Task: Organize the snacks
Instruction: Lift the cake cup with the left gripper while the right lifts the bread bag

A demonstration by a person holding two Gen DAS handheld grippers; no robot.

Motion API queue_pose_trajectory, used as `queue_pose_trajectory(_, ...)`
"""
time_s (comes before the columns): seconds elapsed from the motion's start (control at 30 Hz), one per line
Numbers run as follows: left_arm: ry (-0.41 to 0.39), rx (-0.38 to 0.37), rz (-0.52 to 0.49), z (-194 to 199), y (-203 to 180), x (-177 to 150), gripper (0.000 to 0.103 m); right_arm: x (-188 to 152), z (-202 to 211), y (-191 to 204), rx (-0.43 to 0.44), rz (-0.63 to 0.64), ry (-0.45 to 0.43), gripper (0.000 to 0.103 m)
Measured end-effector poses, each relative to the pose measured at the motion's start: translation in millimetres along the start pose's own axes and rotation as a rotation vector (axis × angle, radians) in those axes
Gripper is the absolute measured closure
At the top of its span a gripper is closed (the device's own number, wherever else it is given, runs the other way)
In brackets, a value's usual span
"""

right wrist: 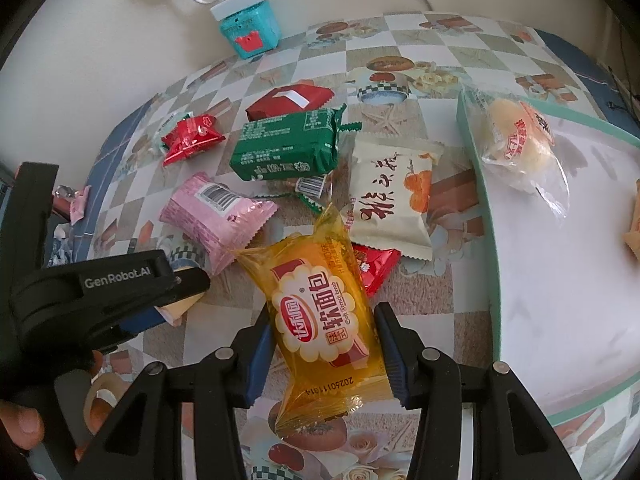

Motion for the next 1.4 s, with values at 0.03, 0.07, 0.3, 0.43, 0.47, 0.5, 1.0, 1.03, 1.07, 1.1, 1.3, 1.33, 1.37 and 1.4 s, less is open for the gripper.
queue_pose_trajectory(0.03, -0.001, 0.002, 0.001, 0.0, -1.1, 0.4, 0.053, -0.1, -0.7, 0.0, 0.0, 0.0, 0.001, 0.052)
queue_pose_trajectory(0.07, -0.004, 0.003, 0.002, 0.2, -1.2, 0.6, 0.053, -0.3, -1.5, 0.0, 0.001, -0.002, 0.003, 0.052)
queue_pose_trajectory(0.3, -0.016, 0.032, -0.015, -3.1, -4.4, 3.7, 0.053, -2.2, -4.8, -0.1, -0.004, 0.002, 0.013, 0.052)
queue_pose_trajectory(0.43, -0.021, 0.059, -0.032, -5.8, -7.2, 5.0, 0.053, -2.3, -5.0, -0.2, -0.005, 0.002, 0.013, 0.052)
queue_pose_trajectory(0.47, -0.022, 0.069, -0.041, -6.4, -8.3, 5.0, 0.054, -2.5, -5.5, 0.2, -0.005, 0.002, 0.014, 0.052)
queue_pose_trajectory(0.5, -0.021, 0.08, -0.051, -7.3, -9.3, 5.1, 0.054, -2.3, -5.2, 0.1, -0.005, 0.003, 0.015, 0.052)
queue_pose_trajectory(1.0, -0.016, 0.068, -0.05, 8.2, -7.1, 1.8, 0.055, 1.2, 2.8, 2.7, -0.001, 0.02, -0.008, 0.054)
queue_pose_trajectory(1.03, -0.022, 0.065, -0.05, 11.4, -6.9, 2.3, 0.055, 2.6, 5.3, 2.9, 0.003, 0.018, -0.014, 0.054)
queue_pose_trajectory(1.07, -0.025, 0.062, -0.049, 13.6, -6.6, 2.7, 0.055, 3.5, 7.5, 2.4, 0.003, 0.017, -0.018, 0.054)
queue_pose_trajectory(1.1, -0.03, 0.057, -0.048, 17.1, -5.1, 3.7, 0.055, 4.4, 10.0, 1.7, 0.004, 0.016, -0.023, 0.055)
queue_pose_trajectory(1.3, -0.091, 0.036, -0.05, 44.6, -6.4, 10.6, 0.055, 17.4, 39.1, -4.2, 0.026, -0.008, -0.096, 0.055)
queue_pose_trajectory(1.33, -0.104, 0.034, -0.053, 49.7, -6.9, 11.5, 0.055, 18.9, 43.5, -5.2, 0.027, -0.011, -0.106, 0.055)
queue_pose_trajectory(1.37, -0.115, 0.031, -0.055, 54.3, -7.9, 11.8, 0.055, 19.8, 46.6, -5.9, 0.028, -0.013, -0.113, 0.055)
queue_pose_trajectory(1.4, -0.126, 0.027, -0.057, 59.5, -8.8, 12.0, 0.055, 20.6, 49.2, -6.7, 0.028, -0.015, -0.119, 0.055)
Point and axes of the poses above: each gripper's, at about its wrist camera, not at the fingertips, and z roughly against the way its jaws point, y to its left, x to its top, the point moved 8 cm from there along -z, roughly the way its jaws point, and after that the axes turned 13 degrees about -x, right-handed, at the moved point
